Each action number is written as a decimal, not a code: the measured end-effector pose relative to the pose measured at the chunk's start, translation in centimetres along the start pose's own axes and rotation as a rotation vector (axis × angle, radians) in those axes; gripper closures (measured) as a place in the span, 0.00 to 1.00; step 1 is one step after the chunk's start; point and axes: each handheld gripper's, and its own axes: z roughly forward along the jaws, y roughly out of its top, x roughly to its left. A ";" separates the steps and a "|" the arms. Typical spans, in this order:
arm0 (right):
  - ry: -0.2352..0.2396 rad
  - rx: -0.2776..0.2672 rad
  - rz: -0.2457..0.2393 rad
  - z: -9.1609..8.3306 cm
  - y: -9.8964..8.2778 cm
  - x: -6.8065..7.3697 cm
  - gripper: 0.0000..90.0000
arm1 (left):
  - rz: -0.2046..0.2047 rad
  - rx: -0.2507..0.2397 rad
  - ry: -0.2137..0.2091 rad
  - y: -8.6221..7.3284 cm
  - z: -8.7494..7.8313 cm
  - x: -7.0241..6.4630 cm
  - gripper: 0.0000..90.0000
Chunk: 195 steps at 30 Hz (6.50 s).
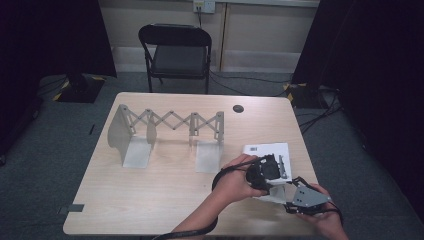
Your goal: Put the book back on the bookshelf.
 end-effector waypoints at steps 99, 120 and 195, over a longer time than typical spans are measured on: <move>0.463 -0.005 0.303 -3.8 5.3 -8.7 0.65 | -0.313 -0.109 -0.068 -15.6 0.6 -0.8 0.41; 0.497 -0.030 0.334 -3.3 5.4 -10.7 0.72 | -0.279 -0.201 -0.039 -12.5 -2.5 1.4 0.40; 0.299 0.100 0.461 0.4 -1.0 -4.8 0.26 | -0.218 -0.036 -0.042 -5.6 -7.1 1.8 0.54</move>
